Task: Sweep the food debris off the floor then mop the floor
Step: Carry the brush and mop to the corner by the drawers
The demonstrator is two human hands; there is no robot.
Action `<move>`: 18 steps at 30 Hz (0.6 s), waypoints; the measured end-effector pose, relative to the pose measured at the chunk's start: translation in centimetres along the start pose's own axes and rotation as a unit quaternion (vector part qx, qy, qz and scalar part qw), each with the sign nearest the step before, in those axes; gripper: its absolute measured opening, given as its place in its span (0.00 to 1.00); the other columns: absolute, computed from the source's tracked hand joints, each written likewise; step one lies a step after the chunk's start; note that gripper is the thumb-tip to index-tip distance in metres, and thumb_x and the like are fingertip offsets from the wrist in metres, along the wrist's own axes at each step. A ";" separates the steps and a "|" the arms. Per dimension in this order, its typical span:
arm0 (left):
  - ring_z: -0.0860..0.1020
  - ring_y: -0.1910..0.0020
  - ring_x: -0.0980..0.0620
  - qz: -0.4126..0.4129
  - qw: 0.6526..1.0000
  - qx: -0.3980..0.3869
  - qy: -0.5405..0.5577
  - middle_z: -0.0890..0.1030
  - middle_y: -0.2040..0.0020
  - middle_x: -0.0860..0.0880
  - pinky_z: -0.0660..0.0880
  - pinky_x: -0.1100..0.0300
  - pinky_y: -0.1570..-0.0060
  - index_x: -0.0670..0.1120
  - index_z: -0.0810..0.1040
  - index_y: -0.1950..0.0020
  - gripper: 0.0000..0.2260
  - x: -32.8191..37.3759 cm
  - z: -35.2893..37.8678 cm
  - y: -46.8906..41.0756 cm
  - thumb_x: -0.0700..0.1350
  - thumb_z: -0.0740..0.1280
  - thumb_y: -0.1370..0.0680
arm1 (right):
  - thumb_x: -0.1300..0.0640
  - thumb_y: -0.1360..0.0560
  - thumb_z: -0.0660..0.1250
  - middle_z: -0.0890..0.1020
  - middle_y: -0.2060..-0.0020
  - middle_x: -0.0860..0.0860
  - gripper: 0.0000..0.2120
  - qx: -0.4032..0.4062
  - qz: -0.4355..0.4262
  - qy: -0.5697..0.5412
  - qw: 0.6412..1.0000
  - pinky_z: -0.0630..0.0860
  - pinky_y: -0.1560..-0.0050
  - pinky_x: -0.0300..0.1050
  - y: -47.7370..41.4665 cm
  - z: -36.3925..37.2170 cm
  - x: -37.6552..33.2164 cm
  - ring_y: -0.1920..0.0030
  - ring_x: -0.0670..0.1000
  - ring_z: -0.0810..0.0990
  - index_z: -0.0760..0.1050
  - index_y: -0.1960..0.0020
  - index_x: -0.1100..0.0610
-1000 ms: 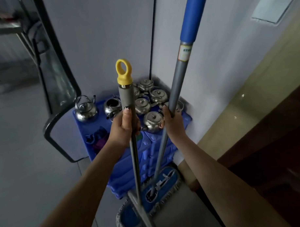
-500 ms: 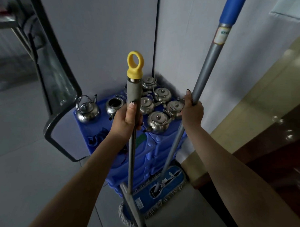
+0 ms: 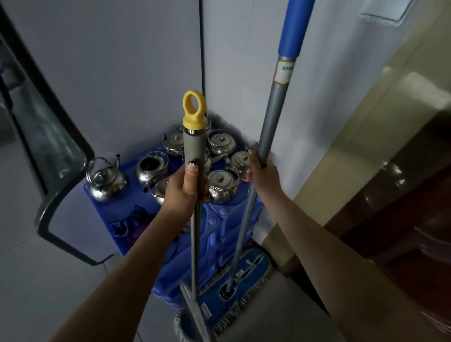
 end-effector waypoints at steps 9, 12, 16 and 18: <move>0.71 0.74 0.57 -0.014 0.999 -0.046 -0.006 0.73 0.73 0.53 0.71 0.65 0.73 0.46 0.68 0.64 0.31 -1.9 5.5 -0.5 0.75 0.58 0.35 | 0.37 0.26 0.60 0.77 0.60 0.54 0.20 0.090 0.020 0.160 0.983 0.71 0.63 0.43 -2.3 -8.0 2.1 0.60 0.53 0.76 0.72 0.55 0.55; 0.71 0.75 0.57 -0.015 0.999 -0.040 -0.007 0.72 0.74 0.53 0.71 0.64 0.73 0.47 0.68 0.66 0.28 -2.5 8.0 -0.9 0.73 0.58 0.33 | 0.37 0.28 0.63 0.80 0.55 0.57 0.24 0.133 0.067 0.181 0.972 0.77 0.53 0.52 -3.5 -12.3 3.2 0.53 0.58 0.79 0.76 0.51 0.58; 0.70 0.76 0.57 0.002 0.998 -0.053 -0.025 0.70 0.73 0.47 0.71 0.67 0.73 0.44 0.68 0.66 0.28 -2.2 11.4 -1.7 0.71 0.57 0.31 | 0.41 0.28 0.68 0.78 0.64 0.52 0.18 0.188 0.071 0.168 0.965 0.70 0.62 0.42 -4.0 -18.1 3.8 0.57 0.56 0.80 0.74 0.59 0.58; 0.70 0.74 0.56 -0.010 0.997 -0.068 -0.023 0.70 0.72 0.46 0.72 0.65 0.72 0.43 0.68 0.64 0.25 -2.5 13.2 -2.1 0.66 0.55 0.29 | 0.42 0.29 0.69 0.77 0.66 0.50 0.17 0.192 0.067 0.174 0.963 0.68 0.61 0.41 -4.3 -20.2 3.9 0.58 0.55 0.79 0.74 0.61 0.57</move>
Point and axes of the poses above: each hand's wrist, its own y-axis away from the middle knuckle, its own z-axis out of the palm, x = y × z, the point moved 9 cm from there along -y, towards the middle knuckle
